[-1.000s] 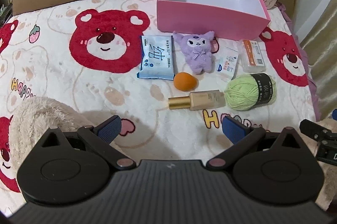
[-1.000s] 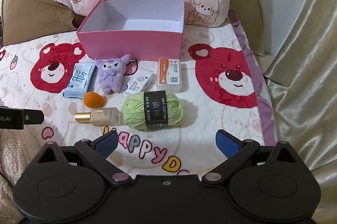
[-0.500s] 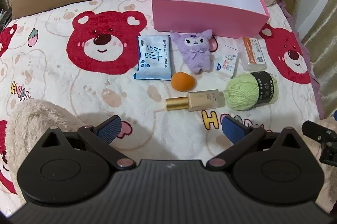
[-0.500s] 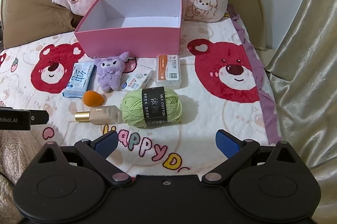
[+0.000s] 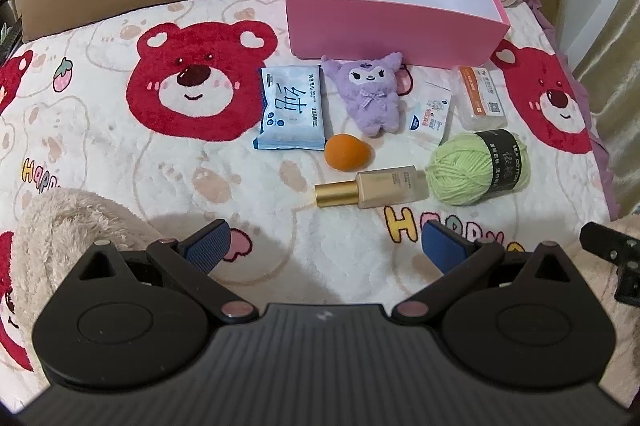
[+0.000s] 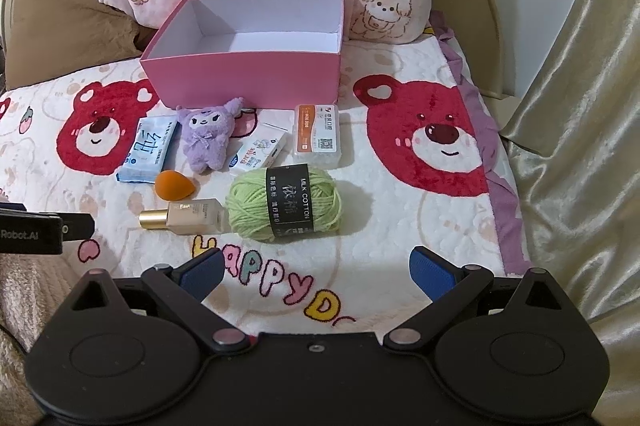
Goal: Organize objects
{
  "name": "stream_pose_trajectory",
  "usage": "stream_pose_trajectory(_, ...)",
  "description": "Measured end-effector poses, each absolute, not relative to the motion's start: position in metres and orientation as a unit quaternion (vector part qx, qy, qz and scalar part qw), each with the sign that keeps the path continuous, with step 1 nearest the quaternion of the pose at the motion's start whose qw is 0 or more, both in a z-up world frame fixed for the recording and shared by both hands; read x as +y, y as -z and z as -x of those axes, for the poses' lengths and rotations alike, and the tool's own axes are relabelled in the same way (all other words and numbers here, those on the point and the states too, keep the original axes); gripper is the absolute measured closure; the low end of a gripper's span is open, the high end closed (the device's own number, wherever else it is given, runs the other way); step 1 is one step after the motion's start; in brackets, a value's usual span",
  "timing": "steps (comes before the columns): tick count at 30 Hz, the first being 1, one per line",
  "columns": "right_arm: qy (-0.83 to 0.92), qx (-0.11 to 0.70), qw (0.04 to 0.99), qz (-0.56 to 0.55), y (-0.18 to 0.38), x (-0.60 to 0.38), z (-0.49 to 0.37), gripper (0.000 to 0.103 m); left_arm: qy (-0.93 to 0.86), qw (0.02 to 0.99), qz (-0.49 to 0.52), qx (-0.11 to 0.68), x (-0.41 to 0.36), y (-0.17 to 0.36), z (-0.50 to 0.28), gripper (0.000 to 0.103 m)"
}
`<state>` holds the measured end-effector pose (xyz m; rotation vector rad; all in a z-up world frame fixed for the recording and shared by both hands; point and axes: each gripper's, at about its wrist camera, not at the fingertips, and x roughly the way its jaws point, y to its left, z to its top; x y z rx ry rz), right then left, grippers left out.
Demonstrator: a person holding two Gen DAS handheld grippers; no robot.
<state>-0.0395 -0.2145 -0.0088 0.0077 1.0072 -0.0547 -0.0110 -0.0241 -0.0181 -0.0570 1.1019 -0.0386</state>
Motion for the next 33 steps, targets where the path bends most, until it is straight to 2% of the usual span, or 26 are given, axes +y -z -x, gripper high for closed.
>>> stream_pose_trajectory(8,0.026,0.477,0.879,0.003,0.005,-0.214,0.044,0.003,0.018,0.866,-0.008,0.500,-0.027,0.012,0.021,0.000)
stream_pose_trajectory(19,0.010,0.483,0.875,0.013,0.014,-0.220,0.030,0.003,0.060,0.865,0.039,0.496,-0.032,0.004,0.010,0.000)
stream_pose_trajectory(24,-0.063,0.434,0.899,0.016,0.017,-0.231,0.021,0.003,0.084,0.869,0.021,0.487,-0.054,-0.006,-0.013,0.000)
stream_pose_trajectory(28,-0.117,0.390,0.911,0.063,0.029,-0.228,0.014,0.003,0.098,0.864,0.002,0.493,-0.078,-0.002,-0.040,0.000)
stream_pose_trajectory(33,-0.159,0.387,0.904,0.091,0.052,-0.224,0.001,0.003,0.133,0.845,-0.001,0.518,-0.101,0.020,-0.065,0.001)
